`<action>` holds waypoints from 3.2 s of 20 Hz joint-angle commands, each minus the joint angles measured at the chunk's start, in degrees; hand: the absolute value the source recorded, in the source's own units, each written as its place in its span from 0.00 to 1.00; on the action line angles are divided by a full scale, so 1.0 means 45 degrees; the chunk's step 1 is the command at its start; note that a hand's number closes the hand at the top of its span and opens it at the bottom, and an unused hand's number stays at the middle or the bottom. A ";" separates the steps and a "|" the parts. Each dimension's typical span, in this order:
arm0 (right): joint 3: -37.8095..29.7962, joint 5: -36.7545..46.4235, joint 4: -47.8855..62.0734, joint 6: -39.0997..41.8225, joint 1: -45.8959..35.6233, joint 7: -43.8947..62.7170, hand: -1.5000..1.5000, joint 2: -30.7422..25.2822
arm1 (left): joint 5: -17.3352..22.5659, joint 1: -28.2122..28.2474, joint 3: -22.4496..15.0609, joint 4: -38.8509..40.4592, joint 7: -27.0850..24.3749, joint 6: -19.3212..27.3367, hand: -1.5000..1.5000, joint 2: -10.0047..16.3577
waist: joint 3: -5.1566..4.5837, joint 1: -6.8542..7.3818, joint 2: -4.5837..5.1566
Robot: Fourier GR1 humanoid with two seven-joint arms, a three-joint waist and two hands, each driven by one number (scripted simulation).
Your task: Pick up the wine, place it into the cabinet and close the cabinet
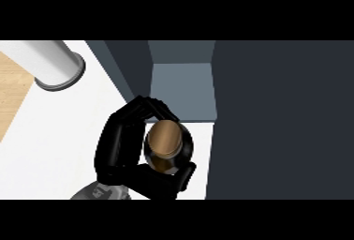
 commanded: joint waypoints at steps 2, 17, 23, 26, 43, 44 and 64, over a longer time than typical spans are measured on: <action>0.0345 -0.0773 -0.1594 -0.0173 0.0745 0.0486 0.00 0.0355 | -0.0724 -0.1800 -0.1351 0.0620 0.0560 0.2583 1.00 -0.0016 | -0.0001 -0.0031 -0.0022; -0.0249 -0.1345 -0.1655 0.0107 0.0646 0.0651 0.00 -0.0016 | 0.0023 -0.3510 -0.0949 0.3962 -0.1164 0.3521 1.00 -0.0017 | -0.0008 -0.0065 0.0013; -0.0567 -0.1487 -0.1318 0.0136 0.0440 0.0604 0.00 -0.0144 | 0.1581 -0.4504 -0.0863 0.4935 -0.1457 0.4304 1.00 -0.0017 | -0.0008 -0.0109 0.0023; 0.0012 -0.1049 -0.1555 0.0128 0.0467 0.0633 0.00 -0.0041 | 0.1983 -0.3631 -0.1808 0.4689 -0.2488 0.4827 1.00 -0.0017 | -0.0010 -0.0074 0.0012; -0.0375 -0.1448 -0.1235 -0.0338 -0.0576 0.1306 0.00 -0.0232 | 0.2239 -0.3377 -0.1268 0.8325 -0.5585 0.4212 1.00 -0.0017 | -0.0014 -0.0035 0.0019; -0.0579 -0.1610 -0.1969 -0.0498 -0.0543 0.1882 0.00 -0.0409 | 0.1800 -0.3246 -0.0550 0.7900 -0.5254 0.3528 1.00 0.0225 | -0.0013 0.0026 -0.0012; -0.0395 -0.1708 -0.1240 -0.0050 0.0314 0.0657 0.00 -0.0121 | 0.3626 -0.6145 0.1620 1.1721 -0.5815 0.2042 1.00 -0.0015 | -0.0007 -0.0049 0.0016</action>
